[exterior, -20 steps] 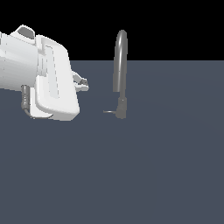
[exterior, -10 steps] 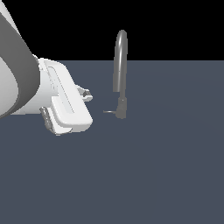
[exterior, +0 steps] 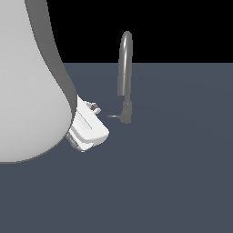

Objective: Turn on the faucet by rotating a designated handle.

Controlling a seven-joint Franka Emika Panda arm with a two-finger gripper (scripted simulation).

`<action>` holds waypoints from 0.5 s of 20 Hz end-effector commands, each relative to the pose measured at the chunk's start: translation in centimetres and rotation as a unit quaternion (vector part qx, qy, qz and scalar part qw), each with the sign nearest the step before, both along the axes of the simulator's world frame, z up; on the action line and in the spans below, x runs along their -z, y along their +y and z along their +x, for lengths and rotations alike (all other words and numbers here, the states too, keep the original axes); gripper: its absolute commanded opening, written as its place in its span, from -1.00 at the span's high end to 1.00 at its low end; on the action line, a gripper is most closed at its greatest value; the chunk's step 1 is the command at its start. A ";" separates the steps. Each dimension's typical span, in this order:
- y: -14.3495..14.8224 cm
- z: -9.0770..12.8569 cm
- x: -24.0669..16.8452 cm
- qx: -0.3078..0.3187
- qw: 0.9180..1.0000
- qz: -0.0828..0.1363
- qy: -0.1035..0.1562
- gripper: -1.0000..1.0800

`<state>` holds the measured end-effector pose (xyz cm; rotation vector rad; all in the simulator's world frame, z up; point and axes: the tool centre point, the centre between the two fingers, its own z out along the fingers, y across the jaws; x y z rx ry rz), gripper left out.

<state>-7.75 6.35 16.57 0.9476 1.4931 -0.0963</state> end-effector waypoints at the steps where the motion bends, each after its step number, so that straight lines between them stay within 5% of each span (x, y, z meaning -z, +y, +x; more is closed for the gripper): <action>1: -0.2 0.3 0.8 -0.019 1.000 -0.019 0.000 1.00; 10: -1.3 1.6 3.6 -0.086 0.992 -0.087 0.002 1.00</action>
